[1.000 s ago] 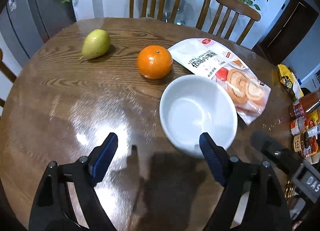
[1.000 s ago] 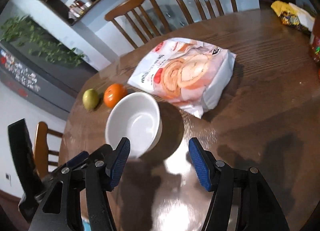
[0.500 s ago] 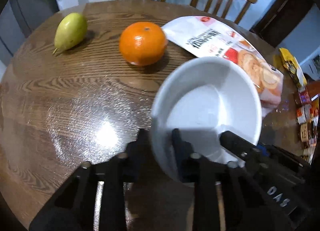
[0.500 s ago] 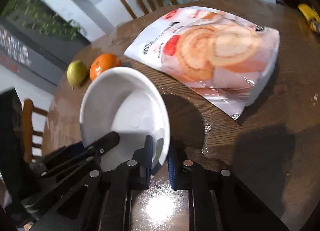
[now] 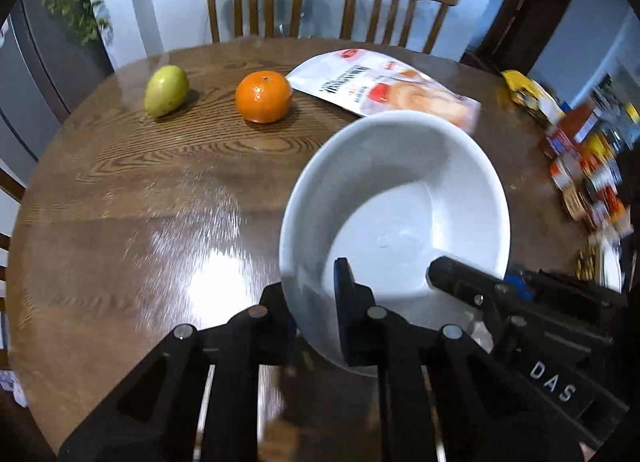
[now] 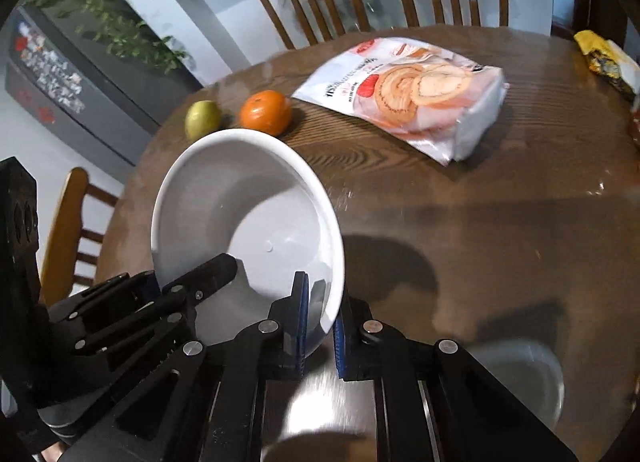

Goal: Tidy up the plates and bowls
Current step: 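Grasp the rim of the small white bowl with both tools and lift, then lower the small white bowl into the large white bowl with both tools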

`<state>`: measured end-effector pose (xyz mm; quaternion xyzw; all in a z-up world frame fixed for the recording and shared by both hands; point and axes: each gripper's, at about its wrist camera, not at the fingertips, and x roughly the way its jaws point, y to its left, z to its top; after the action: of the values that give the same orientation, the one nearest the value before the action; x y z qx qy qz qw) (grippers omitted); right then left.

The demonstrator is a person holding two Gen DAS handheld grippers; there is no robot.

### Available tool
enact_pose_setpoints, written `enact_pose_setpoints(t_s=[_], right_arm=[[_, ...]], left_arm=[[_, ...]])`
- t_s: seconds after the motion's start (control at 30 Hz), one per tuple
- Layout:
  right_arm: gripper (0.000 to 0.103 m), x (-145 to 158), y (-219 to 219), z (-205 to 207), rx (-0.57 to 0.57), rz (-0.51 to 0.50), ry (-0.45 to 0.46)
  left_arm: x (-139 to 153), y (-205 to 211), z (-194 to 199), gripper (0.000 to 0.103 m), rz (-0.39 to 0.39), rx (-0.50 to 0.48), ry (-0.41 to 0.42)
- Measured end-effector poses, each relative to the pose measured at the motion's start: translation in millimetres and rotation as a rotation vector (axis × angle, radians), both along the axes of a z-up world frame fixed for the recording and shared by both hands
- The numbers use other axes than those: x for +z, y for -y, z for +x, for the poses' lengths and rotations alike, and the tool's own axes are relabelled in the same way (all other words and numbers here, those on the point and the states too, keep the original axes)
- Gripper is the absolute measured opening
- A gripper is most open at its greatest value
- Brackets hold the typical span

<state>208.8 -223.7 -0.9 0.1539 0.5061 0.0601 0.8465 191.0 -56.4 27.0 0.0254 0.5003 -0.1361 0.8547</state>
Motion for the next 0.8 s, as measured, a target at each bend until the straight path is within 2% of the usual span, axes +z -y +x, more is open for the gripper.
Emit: enact_pose_setpoints(t_s=[0.23, 0.47, 0.6, 0.8], right_arm=[[0.012, 12.9, -5.5, -75.8, 0.017, 0.02, -0.001], [0.013, 6.8, -16.6, -137.5, 0.039, 0.023, -0.041], [0.013, -0.7, -23.1, -154.2, 0.06, 0.012, -0.07], [0.014, -5.8, -32.6, -161.1, 0.095, -0.042, -0.092]], left_arm=[[12.3, 3.1, -71.7, 0.014, 0.013, -0.025, 0.038], [-2.5, 7.1, -127.1, 0.017, 0.016, -0.036, 0.006], [-10.3, 6.0, -145.3, 0.017, 0.017, -0.022, -0.021], [-23.1, 3.4, -150.5, 0.016, 0.018, -0.003, -0.066]])
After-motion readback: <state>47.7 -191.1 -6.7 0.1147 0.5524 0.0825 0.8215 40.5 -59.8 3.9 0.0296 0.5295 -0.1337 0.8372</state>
